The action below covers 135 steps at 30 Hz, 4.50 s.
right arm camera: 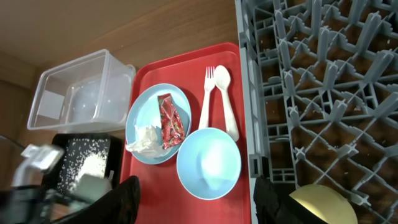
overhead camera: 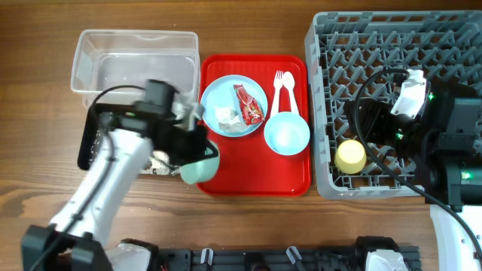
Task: Sort waste into correct bins and load items into the dishwasher rack
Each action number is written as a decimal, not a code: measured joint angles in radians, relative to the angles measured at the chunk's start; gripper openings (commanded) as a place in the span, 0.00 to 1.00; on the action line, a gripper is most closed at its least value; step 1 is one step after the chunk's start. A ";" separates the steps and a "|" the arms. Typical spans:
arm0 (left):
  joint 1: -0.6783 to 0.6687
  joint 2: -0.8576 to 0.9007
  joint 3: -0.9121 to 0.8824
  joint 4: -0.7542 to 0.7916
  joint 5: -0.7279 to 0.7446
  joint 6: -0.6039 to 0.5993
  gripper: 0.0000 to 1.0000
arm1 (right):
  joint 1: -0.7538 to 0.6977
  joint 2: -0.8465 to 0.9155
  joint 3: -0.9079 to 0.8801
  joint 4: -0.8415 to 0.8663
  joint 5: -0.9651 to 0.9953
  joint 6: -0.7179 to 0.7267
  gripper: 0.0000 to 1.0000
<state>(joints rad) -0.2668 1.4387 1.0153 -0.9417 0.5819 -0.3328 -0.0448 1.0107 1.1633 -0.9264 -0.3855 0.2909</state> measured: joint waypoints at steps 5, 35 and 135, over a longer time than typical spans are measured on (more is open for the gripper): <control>-0.456 0.105 0.002 0.184 -0.511 -0.330 0.05 | 0.000 0.000 0.000 -0.001 0.000 0.000 0.60; -0.257 0.402 0.214 0.312 -0.708 -0.232 0.04 | 0.000 0.032 0.000 -0.037 0.000 0.003 0.82; 0.098 -1.411 -0.803 0.728 -0.689 0.048 1.00 | 0.000 0.035 0.000 -0.098 0.024 -0.016 1.00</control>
<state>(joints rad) -0.1688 0.0277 0.2119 -0.2134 -0.1066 -0.2848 -0.0448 1.0458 1.1633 -1.0245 -0.3618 0.2749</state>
